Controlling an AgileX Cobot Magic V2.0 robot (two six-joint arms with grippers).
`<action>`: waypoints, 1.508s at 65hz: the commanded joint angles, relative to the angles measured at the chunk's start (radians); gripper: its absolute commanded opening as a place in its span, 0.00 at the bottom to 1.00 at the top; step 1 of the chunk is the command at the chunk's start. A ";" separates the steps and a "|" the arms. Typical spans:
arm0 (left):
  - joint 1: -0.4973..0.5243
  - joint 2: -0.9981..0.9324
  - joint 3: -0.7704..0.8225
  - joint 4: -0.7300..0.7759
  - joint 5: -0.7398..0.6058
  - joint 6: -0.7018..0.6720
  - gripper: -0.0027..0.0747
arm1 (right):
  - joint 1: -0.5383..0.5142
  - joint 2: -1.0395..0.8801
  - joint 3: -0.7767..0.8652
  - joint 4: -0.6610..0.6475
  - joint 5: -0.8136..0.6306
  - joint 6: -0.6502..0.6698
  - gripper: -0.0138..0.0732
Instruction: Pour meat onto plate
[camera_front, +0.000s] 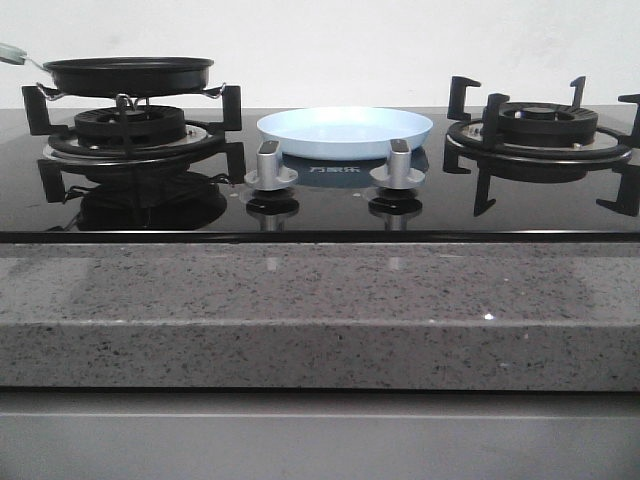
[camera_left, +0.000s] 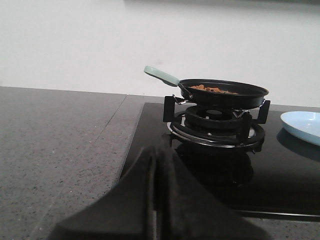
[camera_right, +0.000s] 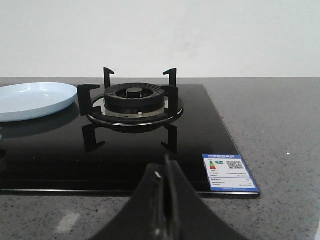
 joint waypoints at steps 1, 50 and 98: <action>-0.001 -0.015 0.008 -0.006 -0.079 -0.003 0.01 | -0.002 -0.016 -0.005 -0.011 -0.076 -0.001 0.03; -0.001 -0.015 0.008 -0.006 -0.079 -0.003 0.01 | -0.002 -0.016 -0.005 -0.011 -0.076 -0.001 0.03; -0.003 0.099 -0.398 -0.051 0.218 -0.003 0.01 | -0.002 0.029 -0.302 0.011 0.269 -0.002 0.03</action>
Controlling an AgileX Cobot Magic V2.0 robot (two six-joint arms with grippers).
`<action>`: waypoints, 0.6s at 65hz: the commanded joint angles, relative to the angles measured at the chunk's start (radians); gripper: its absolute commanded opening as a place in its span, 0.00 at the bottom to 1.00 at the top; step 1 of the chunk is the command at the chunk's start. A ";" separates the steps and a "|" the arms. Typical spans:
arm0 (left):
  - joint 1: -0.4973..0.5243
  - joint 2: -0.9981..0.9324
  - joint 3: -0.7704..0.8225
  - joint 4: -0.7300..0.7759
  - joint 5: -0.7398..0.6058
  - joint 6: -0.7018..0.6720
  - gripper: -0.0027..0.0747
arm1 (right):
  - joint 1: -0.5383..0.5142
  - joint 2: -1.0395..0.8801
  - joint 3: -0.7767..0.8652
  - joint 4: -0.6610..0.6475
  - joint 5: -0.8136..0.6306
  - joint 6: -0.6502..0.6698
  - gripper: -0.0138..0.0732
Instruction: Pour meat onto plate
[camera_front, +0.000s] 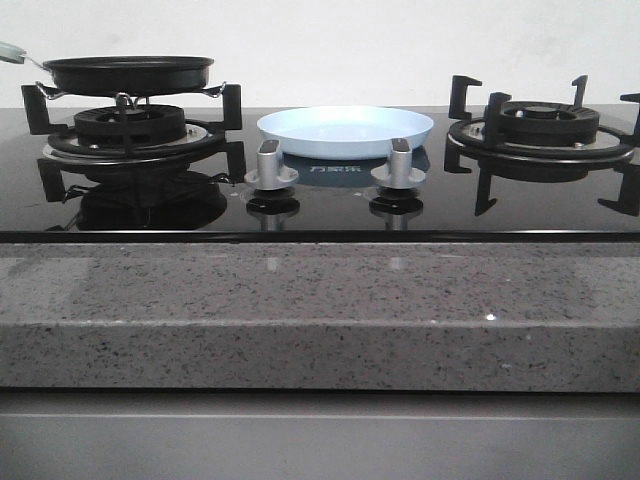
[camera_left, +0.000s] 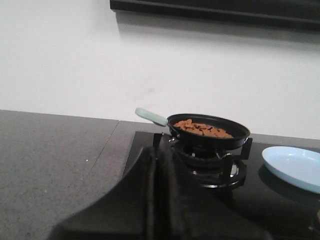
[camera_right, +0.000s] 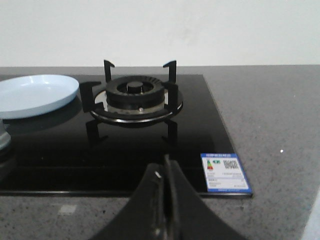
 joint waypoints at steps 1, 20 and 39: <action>-0.003 0.080 -0.149 -0.013 0.033 -0.003 0.01 | -0.002 0.038 -0.126 0.003 0.012 -0.002 0.03; -0.003 0.348 -0.484 -0.013 0.290 0.000 0.01 | -0.002 0.329 -0.478 0.028 0.275 -0.005 0.03; -0.003 0.503 -0.582 -0.013 0.402 0.051 0.01 | -0.002 0.598 -0.606 0.052 0.368 -0.005 0.03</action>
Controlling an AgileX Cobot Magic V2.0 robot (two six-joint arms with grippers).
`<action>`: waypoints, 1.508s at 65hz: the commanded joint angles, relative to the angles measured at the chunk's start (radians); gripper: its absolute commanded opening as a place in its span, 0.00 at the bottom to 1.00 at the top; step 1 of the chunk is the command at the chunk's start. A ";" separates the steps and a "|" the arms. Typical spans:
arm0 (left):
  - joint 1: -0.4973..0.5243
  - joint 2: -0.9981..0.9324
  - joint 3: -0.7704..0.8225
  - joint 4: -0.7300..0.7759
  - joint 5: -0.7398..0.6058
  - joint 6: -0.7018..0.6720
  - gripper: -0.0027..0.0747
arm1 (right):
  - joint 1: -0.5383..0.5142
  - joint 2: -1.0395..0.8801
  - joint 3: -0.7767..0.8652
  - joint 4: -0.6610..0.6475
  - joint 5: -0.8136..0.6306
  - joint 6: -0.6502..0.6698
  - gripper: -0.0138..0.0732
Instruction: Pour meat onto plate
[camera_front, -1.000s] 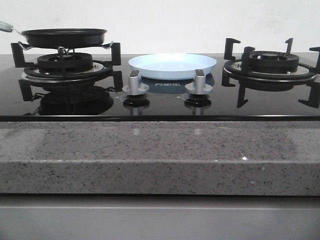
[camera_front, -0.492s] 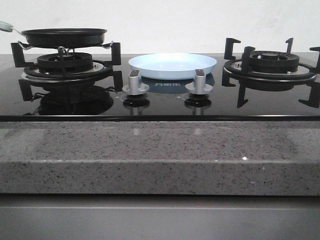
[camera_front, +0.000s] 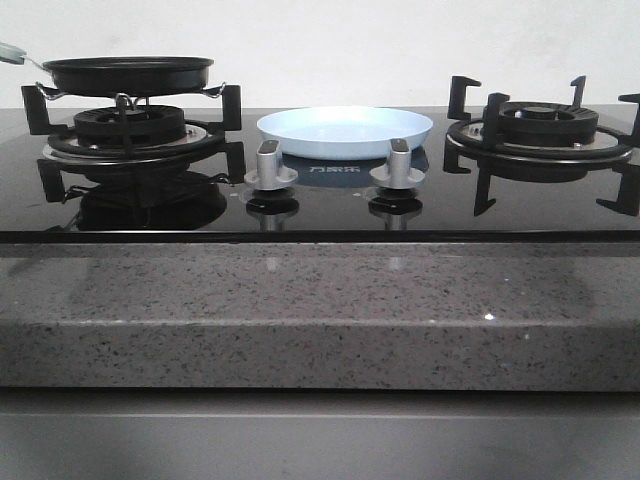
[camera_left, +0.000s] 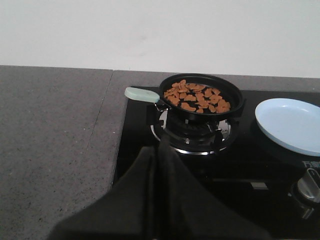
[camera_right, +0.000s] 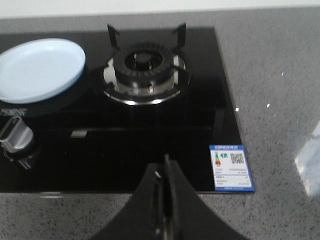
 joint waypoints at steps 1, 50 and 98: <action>-0.003 0.034 -0.032 -0.011 -0.060 0.006 0.01 | -0.002 0.062 -0.037 0.004 -0.051 -0.005 0.03; -0.003 0.116 0.004 -0.030 -0.058 0.006 0.49 | -0.002 0.187 -0.037 0.038 -0.031 -0.064 0.77; -0.204 0.127 0.004 -0.027 -0.056 0.034 0.60 | 0.226 0.621 -0.387 0.128 0.014 -0.138 0.70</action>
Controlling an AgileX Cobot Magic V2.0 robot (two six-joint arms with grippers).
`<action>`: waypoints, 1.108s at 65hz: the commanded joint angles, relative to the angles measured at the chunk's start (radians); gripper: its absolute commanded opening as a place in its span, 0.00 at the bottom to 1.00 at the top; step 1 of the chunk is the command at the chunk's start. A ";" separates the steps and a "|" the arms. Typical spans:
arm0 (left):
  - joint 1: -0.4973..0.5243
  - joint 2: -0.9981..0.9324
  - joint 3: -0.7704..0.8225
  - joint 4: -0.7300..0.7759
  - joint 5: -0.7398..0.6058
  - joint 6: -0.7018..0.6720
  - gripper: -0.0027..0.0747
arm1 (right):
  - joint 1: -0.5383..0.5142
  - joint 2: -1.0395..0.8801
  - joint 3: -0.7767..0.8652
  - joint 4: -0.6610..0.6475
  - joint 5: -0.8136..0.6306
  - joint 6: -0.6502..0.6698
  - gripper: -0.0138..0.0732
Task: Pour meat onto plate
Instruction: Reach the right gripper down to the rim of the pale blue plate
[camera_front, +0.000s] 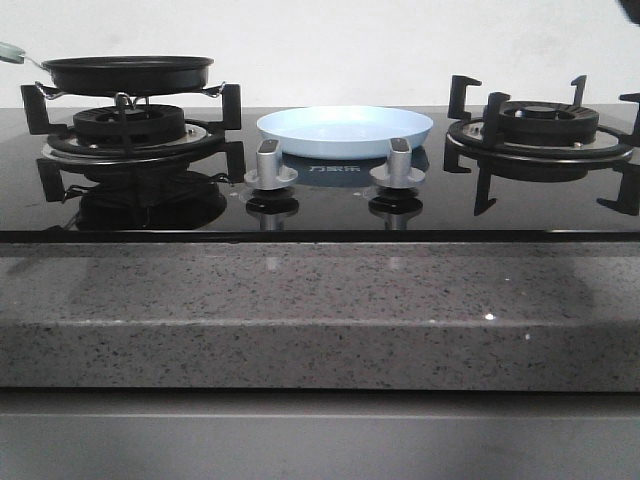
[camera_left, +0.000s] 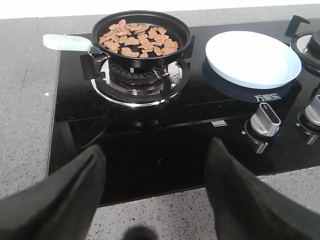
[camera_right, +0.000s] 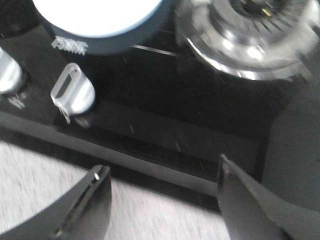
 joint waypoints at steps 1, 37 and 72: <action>-0.007 0.007 -0.026 -0.004 -0.074 0.001 0.60 | 0.008 0.063 -0.101 0.013 -0.052 -0.011 0.70; -0.007 0.007 -0.026 -0.004 -0.074 0.001 0.60 | 0.008 0.676 -0.749 0.020 0.162 -0.021 0.55; -0.007 0.007 -0.026 -0.010 -0.074 0.001 0.60 | 0.007 1.032 -1.164 0.057 0.292 -0.021 0.51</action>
